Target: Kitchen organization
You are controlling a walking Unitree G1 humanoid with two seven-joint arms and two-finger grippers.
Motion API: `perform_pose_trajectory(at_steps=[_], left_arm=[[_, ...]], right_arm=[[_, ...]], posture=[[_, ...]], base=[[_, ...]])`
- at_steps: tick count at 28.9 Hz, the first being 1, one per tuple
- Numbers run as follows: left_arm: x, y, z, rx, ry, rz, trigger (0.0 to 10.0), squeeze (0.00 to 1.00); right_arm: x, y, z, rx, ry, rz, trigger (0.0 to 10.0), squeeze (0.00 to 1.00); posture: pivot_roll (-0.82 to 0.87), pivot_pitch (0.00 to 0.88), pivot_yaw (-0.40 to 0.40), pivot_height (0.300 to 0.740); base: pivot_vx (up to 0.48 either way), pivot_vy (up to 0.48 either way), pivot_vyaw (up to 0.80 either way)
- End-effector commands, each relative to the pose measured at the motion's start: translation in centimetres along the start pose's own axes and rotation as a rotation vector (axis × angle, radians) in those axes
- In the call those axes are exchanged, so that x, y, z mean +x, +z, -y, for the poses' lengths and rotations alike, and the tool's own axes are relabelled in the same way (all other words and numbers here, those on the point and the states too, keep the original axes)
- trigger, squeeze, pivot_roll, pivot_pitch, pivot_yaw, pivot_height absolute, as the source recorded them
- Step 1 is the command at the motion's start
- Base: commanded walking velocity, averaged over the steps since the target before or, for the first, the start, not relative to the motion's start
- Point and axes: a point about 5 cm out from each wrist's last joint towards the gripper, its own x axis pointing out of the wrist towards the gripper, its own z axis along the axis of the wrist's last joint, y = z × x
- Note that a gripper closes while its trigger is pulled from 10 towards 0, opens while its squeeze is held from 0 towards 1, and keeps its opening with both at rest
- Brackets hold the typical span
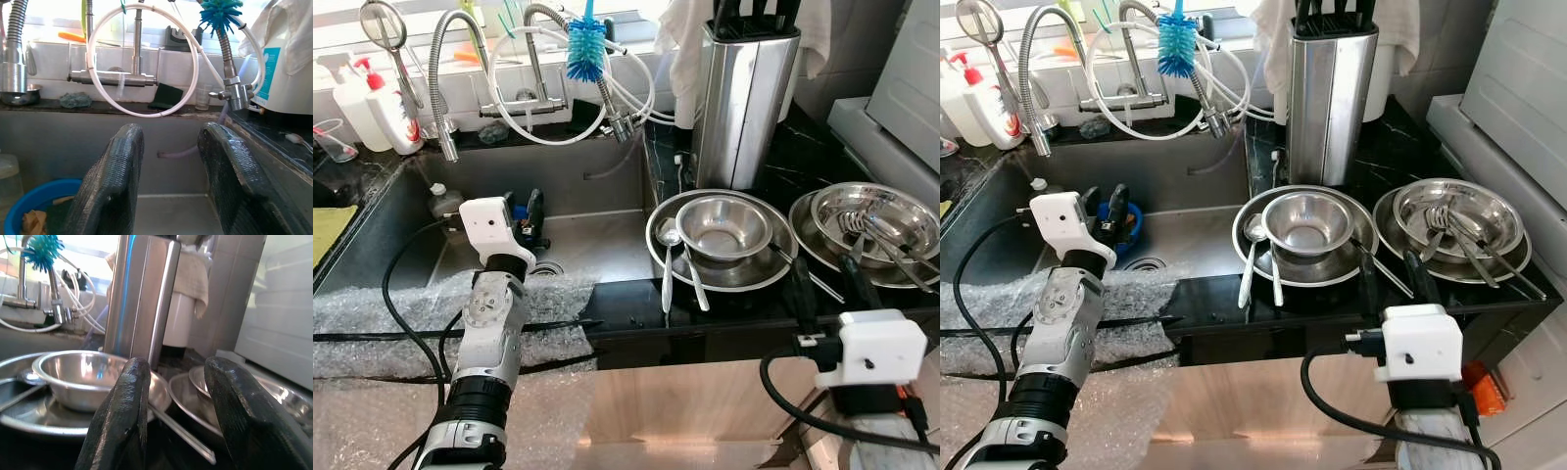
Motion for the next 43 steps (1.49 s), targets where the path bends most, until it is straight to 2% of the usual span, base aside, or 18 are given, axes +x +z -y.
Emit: perform_pose_trajectory(at_steps=[1,6,18,21,25,43], left_arm=[[0.2,0.2,-0.2,0.005,0.0,0.011,10.0,0.0],[0.1,0.0,0.0,0.003,-0.001,0.006,10.0,0.0],[0.0,0.0,-0.2,0.004,0.002,0.006,10.0,0.0],[0.1,0.0,0.1,-0.002,-0.004,0.007,10.0,0.0],[0.1,0.0,0.1,0.001,-0.002,0.008,10.0,0.0],[0.1,0.2,0.1,0.005,-0.003,0.011,10.0,0.0]], right_arm=[[-0.4,0.4,0.1,0.005,-0.01,0.011,10.0,0.0],[-0.8,-0.6,0.7,-0.006,-0.046,-0.029,10.0,0.0],[-1.2,-0.7,1.2,-0.023,-0.052,-0.041,10.0,0.0],[-1.5,-1.1,1.1,-0.002,-0.057,-0.058,10.0,0.0],[-1.1,-1.5,1.3,0.061,-0.098,-0.074,10.0,0.0],[-0.4,-2.2,0.6,0.134,-0.089,-0.091,10.0,0.0]], posture=[[-0.11,0.045,0.101,0.74],[-0.11,0.045,0.101,0.74],[-0.11,0.048,0.097,0.74],[-0.11,0.048,0.097,0.74],[-0.11,0.048,0.097,0.74],[-0.1,0.05,0.097,0.74]], base=[[0.0,0.0,0.0],[0.0,0.0,0.0],[0.0,0.0,0.0],[0.0,0.0,0.0],[0.0,0.0,0.0],[0.0,0.0,0.0]])
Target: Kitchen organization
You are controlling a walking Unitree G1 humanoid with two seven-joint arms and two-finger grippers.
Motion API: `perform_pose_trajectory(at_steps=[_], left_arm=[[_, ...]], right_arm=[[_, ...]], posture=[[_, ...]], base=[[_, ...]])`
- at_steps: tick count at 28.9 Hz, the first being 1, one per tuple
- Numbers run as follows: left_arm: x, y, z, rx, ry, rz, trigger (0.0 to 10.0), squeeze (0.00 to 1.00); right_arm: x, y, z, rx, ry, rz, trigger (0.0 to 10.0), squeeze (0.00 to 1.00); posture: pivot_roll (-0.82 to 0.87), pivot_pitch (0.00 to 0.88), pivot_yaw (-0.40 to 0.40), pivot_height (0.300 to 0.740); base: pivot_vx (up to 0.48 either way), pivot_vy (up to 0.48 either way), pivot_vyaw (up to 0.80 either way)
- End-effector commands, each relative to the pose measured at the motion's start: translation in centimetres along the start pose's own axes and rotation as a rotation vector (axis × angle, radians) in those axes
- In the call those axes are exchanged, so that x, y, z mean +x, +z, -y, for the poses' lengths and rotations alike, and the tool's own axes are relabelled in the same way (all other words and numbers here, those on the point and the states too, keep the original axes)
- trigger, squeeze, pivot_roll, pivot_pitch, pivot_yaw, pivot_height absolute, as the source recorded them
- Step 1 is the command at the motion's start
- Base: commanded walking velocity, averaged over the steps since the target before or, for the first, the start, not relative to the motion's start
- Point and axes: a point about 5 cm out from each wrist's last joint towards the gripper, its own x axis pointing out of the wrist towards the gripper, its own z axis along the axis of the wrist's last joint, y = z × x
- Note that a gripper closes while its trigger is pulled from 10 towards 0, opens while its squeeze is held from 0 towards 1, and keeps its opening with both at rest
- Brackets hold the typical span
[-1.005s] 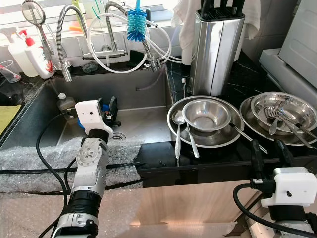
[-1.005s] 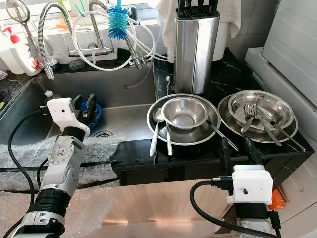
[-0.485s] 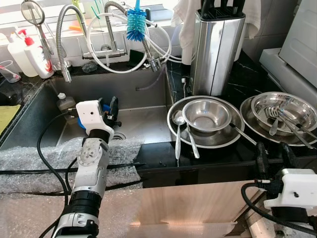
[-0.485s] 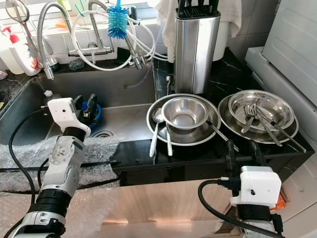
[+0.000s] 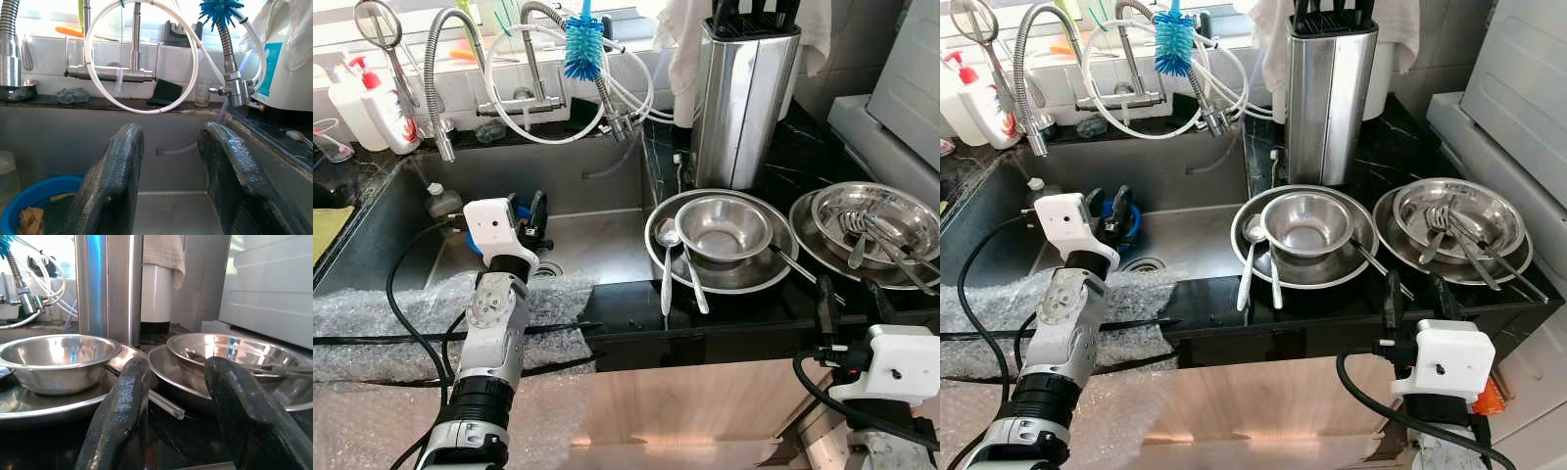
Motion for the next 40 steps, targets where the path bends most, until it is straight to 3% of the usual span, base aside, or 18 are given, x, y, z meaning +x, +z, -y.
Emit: perform_pose_trajectory(at_steps=[1,18,37,38,40], left_arm=[[0.1,0.3,-0.2,0.01,0.0,0.015,10.0,0.0],[0.1,0.4,-0.1,0.014,-0.002,0.016,10.0,0.0],[0.1,0.4,-0.1,0.022,-0.004,0.015,10.0,0.0],[0.1,0.4,-0.1,0.022,-0.004,0.014,10.0,0.0],[0.1,0.4,-0.1,0.023,-0.004,0.013,10.0,0.0]], right_arm=[[0.0,-0.3,-0.2,0.03,0.002,-0.021,10.0,0.0],[0.7,-1.2,-0.2,0.123,-0.005,-0.063,10.0,0.0],[1.4,-1.7,0.1,0.151,-0.01,-0.073,10.0,0.0],[1.4,-1.7,0.2,0.152,-0.011,-0.073,4.4,0.0],[1.5,-1.7,0.2,0.15,-0.011,-0.073,3.1,0.0]], posture=[[-0.1,0.051,0.097,0.74],[-0.1,0.052,0.096,0.74],[-0.09,0.053,0.097,0.74],[-0.09,0.053,0.097,0.74],[-0.09,0.053,0.097,0.74]], base=[[0.0,0.0,0.0],[0.0,0.0,0.0],[0.0,0.0,0.0],[0.0,0.0,0.0],[0.0,0.0,0.0]])
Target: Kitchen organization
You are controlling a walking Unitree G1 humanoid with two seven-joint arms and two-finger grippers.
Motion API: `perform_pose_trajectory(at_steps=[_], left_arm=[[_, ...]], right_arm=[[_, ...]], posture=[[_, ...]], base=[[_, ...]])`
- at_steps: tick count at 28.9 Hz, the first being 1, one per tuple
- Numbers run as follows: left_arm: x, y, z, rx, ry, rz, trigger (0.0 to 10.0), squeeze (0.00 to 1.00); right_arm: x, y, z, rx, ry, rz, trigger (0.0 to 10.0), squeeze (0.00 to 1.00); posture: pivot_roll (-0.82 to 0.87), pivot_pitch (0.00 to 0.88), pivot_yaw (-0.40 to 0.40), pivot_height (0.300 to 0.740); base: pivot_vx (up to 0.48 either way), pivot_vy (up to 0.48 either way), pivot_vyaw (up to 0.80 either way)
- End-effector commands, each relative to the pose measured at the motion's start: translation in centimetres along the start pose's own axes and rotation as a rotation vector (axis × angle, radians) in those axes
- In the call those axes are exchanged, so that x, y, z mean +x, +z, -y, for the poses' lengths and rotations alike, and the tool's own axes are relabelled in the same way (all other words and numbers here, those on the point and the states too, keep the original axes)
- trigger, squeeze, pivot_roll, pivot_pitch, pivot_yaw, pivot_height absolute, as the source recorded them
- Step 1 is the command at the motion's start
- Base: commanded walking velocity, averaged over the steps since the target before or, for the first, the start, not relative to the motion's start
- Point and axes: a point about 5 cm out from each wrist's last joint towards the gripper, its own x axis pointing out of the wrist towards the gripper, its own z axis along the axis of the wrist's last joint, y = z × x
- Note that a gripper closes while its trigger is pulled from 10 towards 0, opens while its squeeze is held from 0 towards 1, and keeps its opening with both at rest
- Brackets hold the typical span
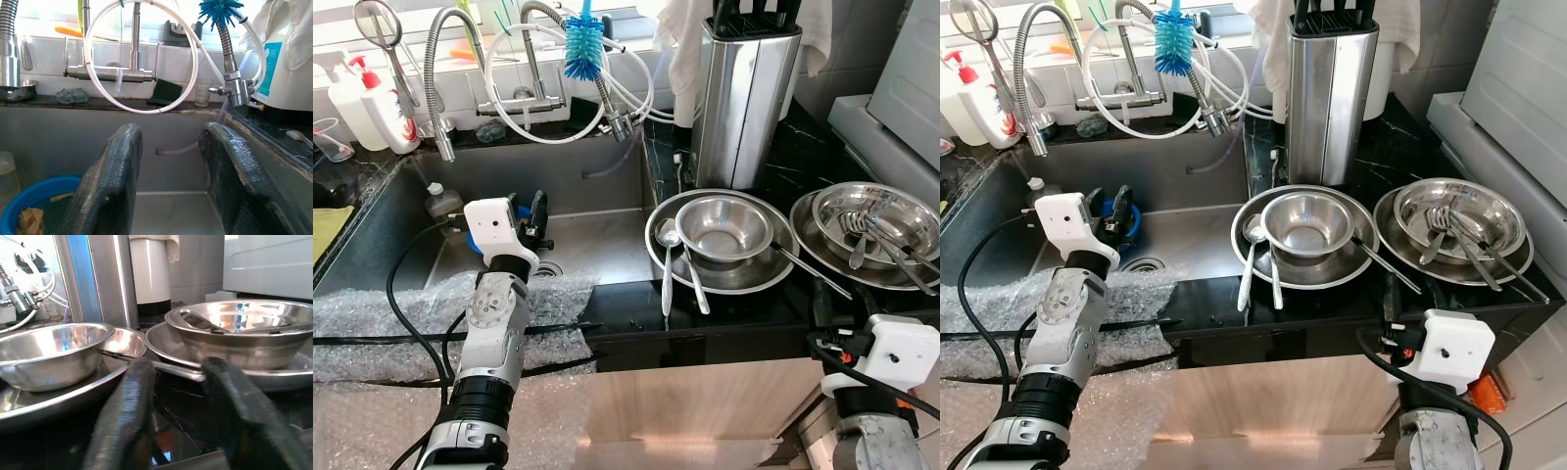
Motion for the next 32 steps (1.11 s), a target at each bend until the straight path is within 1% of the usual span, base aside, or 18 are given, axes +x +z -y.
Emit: perform_pose_trajectory(at_steps=[1,2,14,32], left_arm=[[0.07,0.38,-0.18,0.021,-0.002,0.012,10.0,0.0],[0.06,0.37,-0.16,0.021,-0.002,0.012,10.0,0.0],[0.01,0.18,-0.11,0.024,-0.002,0.004,10.0,0.0],[0.01,0.18,-0.21,0.029,0.006,0.003,10.0,0.0]], right_arm=[[0.13,-0.19,0.21,0.006,-0.007,-0.012,0.9,0.0],[0.16,-0.17,0.19,0.005,-0.006,-0.01,0.0,0.0],[0.54,0.0,0.32,-0.007,-0.004,-0.001,0.0,0.0],[0.99,0.54,-0.03,-0.016,0.016,0.023,0.0,0.0]], posture=[[-0.09,0.053,0.098,0.74],[-0.09,0.052,0.097,0.74],[-0.09,0.051,0.096,0.74],[-0.09,0.051,0.094,0.74]], base=[[0.0,0.0,0.0],[0.0,0.0,0.0],[0.0,0.0,0.0],[0.0,0.0,0.0]])
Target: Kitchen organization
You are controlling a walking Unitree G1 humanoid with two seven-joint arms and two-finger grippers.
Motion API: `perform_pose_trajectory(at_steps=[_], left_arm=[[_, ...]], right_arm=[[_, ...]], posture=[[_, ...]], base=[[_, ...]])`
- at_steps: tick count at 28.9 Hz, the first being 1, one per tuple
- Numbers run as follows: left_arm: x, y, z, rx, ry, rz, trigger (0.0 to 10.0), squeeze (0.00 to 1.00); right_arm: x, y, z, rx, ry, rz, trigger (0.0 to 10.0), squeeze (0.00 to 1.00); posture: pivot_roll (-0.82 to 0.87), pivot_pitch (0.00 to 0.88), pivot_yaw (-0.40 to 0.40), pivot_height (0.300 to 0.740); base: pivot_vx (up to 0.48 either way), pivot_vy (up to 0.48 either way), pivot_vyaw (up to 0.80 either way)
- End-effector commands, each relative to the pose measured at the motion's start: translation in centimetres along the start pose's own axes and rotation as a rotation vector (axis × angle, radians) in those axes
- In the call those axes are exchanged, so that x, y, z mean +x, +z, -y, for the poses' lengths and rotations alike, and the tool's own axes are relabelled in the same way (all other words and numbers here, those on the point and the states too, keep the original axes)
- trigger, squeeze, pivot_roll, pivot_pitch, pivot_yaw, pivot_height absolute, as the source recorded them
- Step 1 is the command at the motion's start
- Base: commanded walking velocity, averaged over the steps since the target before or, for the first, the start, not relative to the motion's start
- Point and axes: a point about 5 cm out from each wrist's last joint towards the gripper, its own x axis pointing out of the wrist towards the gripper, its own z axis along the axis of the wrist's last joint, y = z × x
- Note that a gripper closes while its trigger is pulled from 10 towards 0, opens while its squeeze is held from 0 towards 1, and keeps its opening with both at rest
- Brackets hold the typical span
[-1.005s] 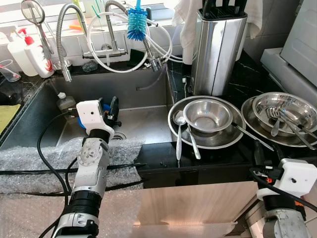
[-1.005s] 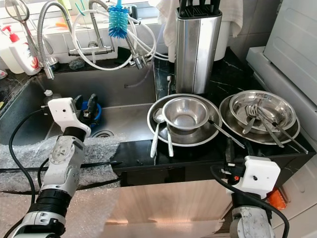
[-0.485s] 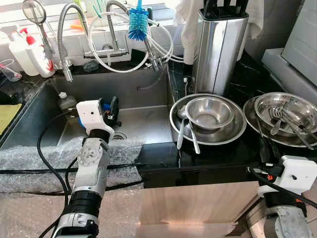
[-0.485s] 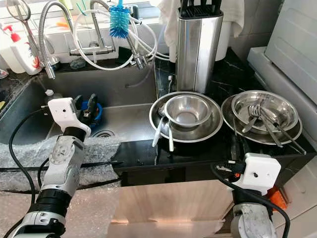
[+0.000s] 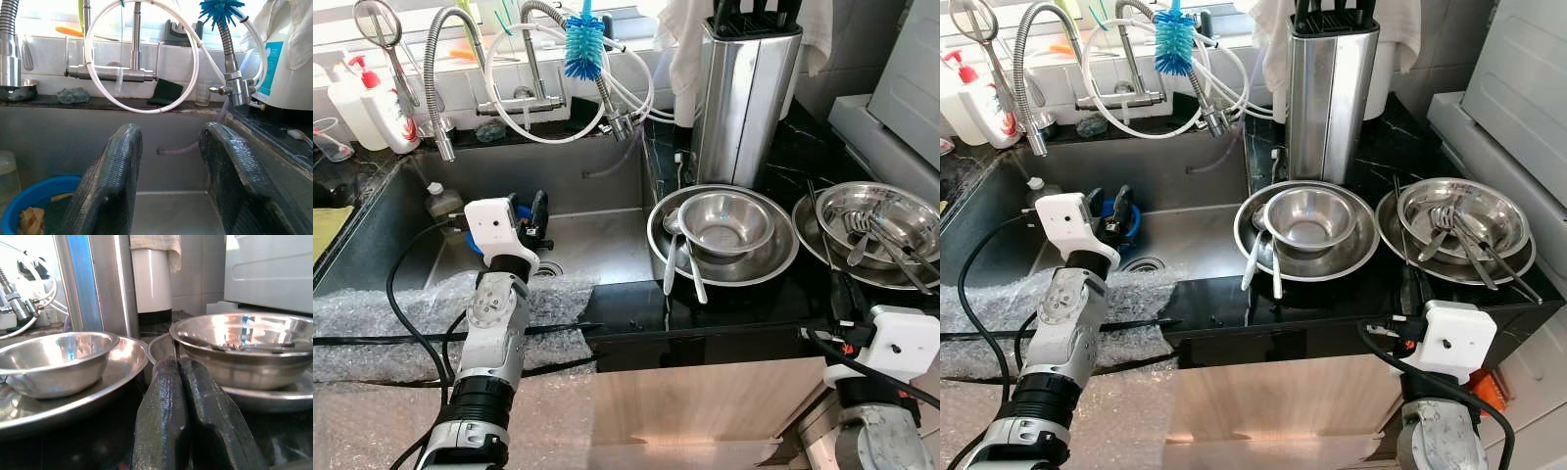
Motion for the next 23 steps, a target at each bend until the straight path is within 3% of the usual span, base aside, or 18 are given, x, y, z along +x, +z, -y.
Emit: perform_pose_trajectory(at_steps=[1,19,20,23], left_arm=[[0.0,0.2,-0.3,0.026,0.003,0.004,10.0,0.0],[-0.1,0.2,-0.3,0.028,0.01,0.005,10.0,0.0],[-0.1,0.1,-0.3,0.026,0.01,0.005,10.0,0.0],[-0.1,0.1,-0.2,0.02,0.01,0.005,10.0,0.0]], right_arm=[[0.2,0.2,-0.3,-0.01,0.019,0.004,0.0,0.0],[1.8,2.6,-1.4,-0.071,0.149,0.091,0.1,0.0],[2.0,2.9,-1.6,-0.081,0.157,0.105,10.0,0.0],[2.4,4.0,-1.9,-0.113,0.168,0.148,10.0,0.0]], posture=[[-0.09,0.05,0.095,0.74],[-0.09,0.052,0.091,0.74],[-0.09,0.05,0.089,0.74],[-0.09,0.05,0.089,0.74]], base=[[0.0,0.0,0.0],[0.0,0.0,0.0],[0.0,0.0,0.0],[0.0,0.0,0.0]])
